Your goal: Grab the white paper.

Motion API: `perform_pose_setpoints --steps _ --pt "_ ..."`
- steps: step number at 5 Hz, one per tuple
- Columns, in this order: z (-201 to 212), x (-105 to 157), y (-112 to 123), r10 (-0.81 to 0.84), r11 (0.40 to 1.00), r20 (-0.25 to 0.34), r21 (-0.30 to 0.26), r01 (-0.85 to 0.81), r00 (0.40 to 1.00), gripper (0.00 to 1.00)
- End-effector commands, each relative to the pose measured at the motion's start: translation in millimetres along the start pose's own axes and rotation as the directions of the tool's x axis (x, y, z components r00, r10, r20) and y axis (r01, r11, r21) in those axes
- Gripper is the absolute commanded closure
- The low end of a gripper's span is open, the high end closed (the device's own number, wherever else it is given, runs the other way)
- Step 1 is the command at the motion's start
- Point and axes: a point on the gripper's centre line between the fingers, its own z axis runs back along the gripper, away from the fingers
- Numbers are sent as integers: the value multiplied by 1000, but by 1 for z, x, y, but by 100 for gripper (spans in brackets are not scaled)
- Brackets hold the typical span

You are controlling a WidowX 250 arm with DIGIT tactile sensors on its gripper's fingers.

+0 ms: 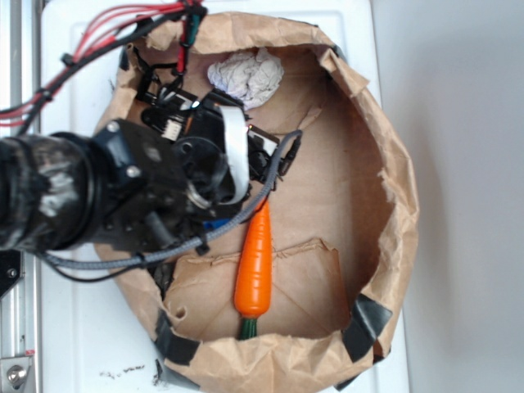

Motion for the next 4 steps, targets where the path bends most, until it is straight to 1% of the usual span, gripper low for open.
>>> perform_pose_setpoints --steps 1,2,3,4 --pt "9 34 -8 54 998 32 -8 -54 998 0" --pt "9 45 -13 85 996 37 6 -86 996 0" --pt "8 52 -10 99 995 45 23 -101 994 0" --pt "4 52 -7 107 994 69 27 -109 992 0"
